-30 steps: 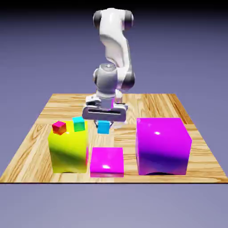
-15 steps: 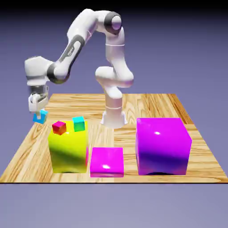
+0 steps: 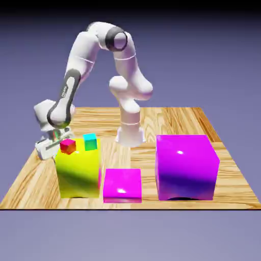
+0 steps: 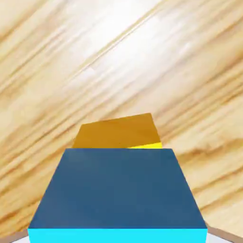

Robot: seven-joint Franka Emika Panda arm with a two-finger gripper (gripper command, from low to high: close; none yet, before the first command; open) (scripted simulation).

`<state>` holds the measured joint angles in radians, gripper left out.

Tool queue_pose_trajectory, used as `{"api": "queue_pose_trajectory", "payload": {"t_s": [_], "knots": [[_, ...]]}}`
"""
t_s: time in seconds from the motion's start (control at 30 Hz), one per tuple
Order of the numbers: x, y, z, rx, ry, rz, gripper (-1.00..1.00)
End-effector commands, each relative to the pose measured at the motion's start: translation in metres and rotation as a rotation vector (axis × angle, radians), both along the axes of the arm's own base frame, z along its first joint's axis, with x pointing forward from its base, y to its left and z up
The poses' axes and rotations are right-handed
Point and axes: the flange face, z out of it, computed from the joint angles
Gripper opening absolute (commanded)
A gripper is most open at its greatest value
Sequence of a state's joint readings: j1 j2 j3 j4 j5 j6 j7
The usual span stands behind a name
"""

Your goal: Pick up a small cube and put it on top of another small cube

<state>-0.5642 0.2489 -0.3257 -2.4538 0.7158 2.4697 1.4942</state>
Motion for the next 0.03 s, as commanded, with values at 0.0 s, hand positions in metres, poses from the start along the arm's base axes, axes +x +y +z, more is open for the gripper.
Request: {"api": "queue_pose_trajectory", "payload": {"t_s": [0.0], "knots": [[-0.0016, -0.0032, 0.0143, 0.0, -0.001, 0.001, 1.0]]}}
